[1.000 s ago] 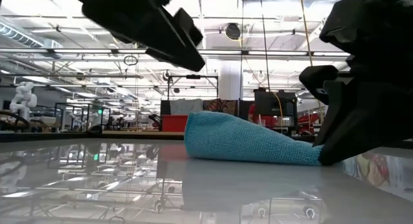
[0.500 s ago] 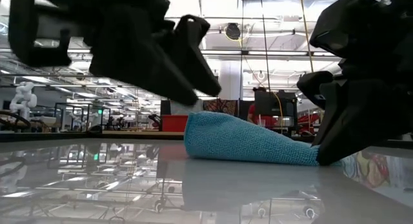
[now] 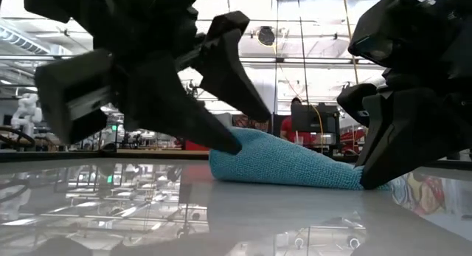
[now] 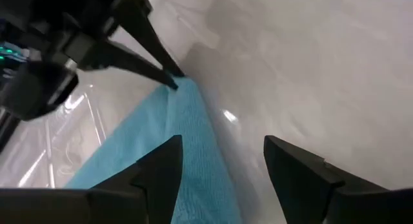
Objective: Roll towel
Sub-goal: Roll the blue microfiber cloth
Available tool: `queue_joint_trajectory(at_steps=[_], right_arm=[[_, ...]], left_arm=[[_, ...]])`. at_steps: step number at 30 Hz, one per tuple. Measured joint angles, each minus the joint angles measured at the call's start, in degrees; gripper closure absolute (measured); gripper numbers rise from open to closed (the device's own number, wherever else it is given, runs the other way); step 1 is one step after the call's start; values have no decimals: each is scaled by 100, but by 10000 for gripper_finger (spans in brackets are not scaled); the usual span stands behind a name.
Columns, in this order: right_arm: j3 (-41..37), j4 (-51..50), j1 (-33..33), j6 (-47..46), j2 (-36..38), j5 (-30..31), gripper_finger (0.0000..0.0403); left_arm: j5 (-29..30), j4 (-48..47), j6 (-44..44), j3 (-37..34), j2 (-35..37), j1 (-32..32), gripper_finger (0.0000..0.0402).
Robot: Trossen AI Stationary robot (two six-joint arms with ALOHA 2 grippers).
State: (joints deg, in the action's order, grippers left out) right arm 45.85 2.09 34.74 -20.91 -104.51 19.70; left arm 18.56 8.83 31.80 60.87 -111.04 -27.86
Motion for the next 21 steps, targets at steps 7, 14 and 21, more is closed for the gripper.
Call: queue_joint_trajectory(at_steps=[7, 14, 21], right_arm=[[-1, 31, -33, -11, 0, -59, 396], [-1, 31, -31, -44, 0, -57, 396], [-1, 30, -28, -52, 11, -57, 396]], left_arm=[[-214, -277, 5, -1, -44, 199, 178], [-526, -386, -162, 12, -256, 423, 178], [-873, -315, -602, 21, -340, 644, 218]])
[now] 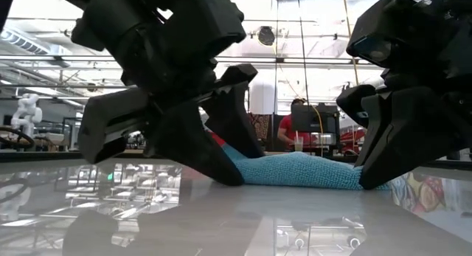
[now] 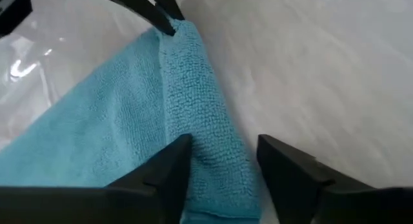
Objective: Roll towel
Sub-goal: Roll the blue microfiber cloth
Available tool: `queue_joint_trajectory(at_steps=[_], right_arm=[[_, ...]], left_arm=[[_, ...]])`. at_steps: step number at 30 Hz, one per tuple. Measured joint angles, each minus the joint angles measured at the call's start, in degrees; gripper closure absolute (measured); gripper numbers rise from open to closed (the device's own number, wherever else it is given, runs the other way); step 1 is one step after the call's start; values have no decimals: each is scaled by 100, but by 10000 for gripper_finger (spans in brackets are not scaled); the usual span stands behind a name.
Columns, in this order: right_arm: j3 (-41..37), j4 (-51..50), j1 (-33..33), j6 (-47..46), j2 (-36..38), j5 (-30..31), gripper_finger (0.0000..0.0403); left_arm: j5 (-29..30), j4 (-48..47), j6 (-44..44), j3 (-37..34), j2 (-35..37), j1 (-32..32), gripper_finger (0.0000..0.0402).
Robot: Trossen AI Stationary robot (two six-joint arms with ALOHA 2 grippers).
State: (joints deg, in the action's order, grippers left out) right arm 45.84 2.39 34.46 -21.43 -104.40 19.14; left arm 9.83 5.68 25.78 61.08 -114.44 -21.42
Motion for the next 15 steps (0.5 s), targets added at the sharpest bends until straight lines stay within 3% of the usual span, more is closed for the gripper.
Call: queue_joint_trajectory(at_steps=[9, 15], right_arm=[[-18, -202, 9, -71, 372, -92, 396], [-24, -462, 15, -859, 543, -90, 396]], left_arm=[[-414, 50, -71, -8, -28, 160, 374], [-1263, 274, -1331, -19, -36, 486, 388]])
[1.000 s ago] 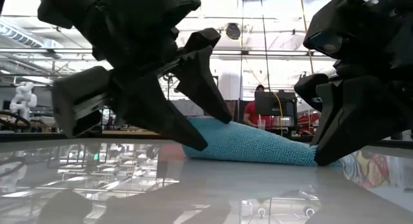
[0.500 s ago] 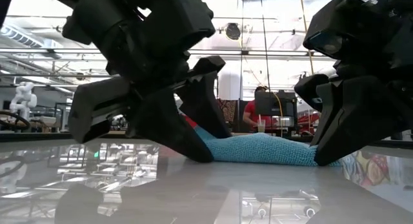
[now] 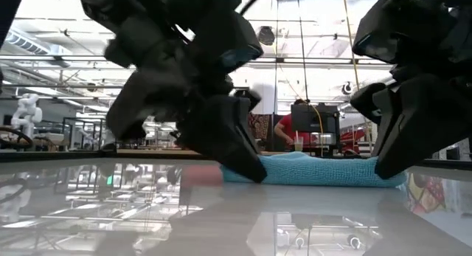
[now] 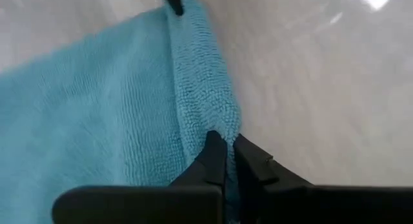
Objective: Roll towel
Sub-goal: Roll the blue microfiber cloth
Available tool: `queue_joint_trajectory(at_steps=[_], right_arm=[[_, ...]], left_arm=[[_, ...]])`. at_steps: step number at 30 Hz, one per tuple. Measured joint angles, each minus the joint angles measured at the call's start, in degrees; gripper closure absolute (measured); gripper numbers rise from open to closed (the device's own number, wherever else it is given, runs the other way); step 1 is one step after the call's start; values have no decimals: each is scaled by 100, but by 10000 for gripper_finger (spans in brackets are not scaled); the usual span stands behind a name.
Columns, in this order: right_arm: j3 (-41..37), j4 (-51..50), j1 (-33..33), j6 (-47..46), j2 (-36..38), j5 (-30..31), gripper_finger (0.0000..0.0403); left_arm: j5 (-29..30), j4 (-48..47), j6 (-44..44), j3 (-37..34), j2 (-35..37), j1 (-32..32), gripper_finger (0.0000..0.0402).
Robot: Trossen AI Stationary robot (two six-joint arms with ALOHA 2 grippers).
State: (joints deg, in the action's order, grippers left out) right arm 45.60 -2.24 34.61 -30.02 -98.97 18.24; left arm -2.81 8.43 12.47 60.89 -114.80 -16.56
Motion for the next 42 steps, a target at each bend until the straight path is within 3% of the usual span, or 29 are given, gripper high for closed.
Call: queue_joint_trajectory(at_steps=[4, 7, 12, 17, 24, 28, 36, 42], right_arm=[[0, -57, 39, -485, 46, 27, 396], [7, -52, 39, -859, 52, 28, 396], [9, -42, 37, -1316, 54, 65, 388], [11, -51, 39, -1411, 60, 59, 347], [20, 76, 101, -307, 64, -64, 245], [20, -7, 313, 340, 65, 300, 210], [20, -198, 1048, 1976, 66, 1657, 219], [20, 61, 1247, 3091, -156, 1784, 249]], left_arm=[[-1153, 169, -1127, -5, -11, 333, 387], [-1701, 255, -1820, -12, -11, 508, 387], [-2192, 286, -2675, -12, -11, 694, 387], [-2256, 284, -3120, -12, -11, 728, 387], [-2245, 137, -3178, -12, -9, 726, 387], [-2207, 70, -3178, -10, -3, 722, 387], [-2080, -15, -3167, -27, 2, 722, 387], [-1964, -26, -3145, -29, 7, 717, 387]])
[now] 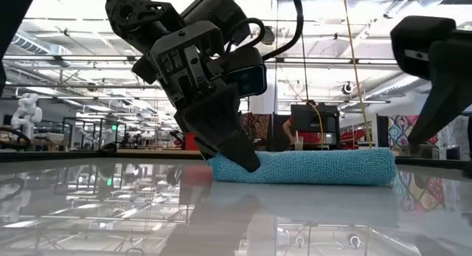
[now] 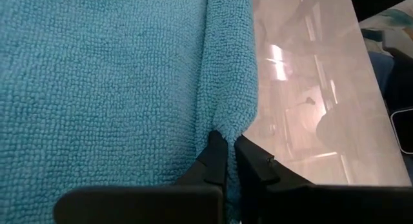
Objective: Roll towel
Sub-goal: Roll the blue microfiber cloth
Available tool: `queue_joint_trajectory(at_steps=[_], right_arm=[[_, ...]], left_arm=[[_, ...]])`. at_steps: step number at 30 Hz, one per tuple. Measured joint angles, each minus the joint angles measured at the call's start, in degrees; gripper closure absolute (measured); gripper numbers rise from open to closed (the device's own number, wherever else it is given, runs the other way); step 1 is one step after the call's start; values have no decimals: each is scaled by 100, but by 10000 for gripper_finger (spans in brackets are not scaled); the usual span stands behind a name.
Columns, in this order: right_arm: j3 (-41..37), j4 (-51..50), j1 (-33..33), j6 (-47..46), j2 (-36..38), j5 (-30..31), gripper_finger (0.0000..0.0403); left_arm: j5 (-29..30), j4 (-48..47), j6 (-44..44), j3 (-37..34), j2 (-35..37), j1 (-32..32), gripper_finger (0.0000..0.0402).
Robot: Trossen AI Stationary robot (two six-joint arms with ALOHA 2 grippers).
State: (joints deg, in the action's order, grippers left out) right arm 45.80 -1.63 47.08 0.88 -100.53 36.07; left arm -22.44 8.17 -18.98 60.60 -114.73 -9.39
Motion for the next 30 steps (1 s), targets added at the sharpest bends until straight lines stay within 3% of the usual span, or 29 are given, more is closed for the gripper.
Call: queue_joint_trajectory(at_steps=[8, 30], right_arm=[[9, 704, -99, 1071, -326, 57, 267], [15, 376, -765, 1143, -424, 22, 267]], left_arm=[[65, 26, -3, -2, 2, 4, 387], [38, 39, 32, -7, 2, 4, 387]])
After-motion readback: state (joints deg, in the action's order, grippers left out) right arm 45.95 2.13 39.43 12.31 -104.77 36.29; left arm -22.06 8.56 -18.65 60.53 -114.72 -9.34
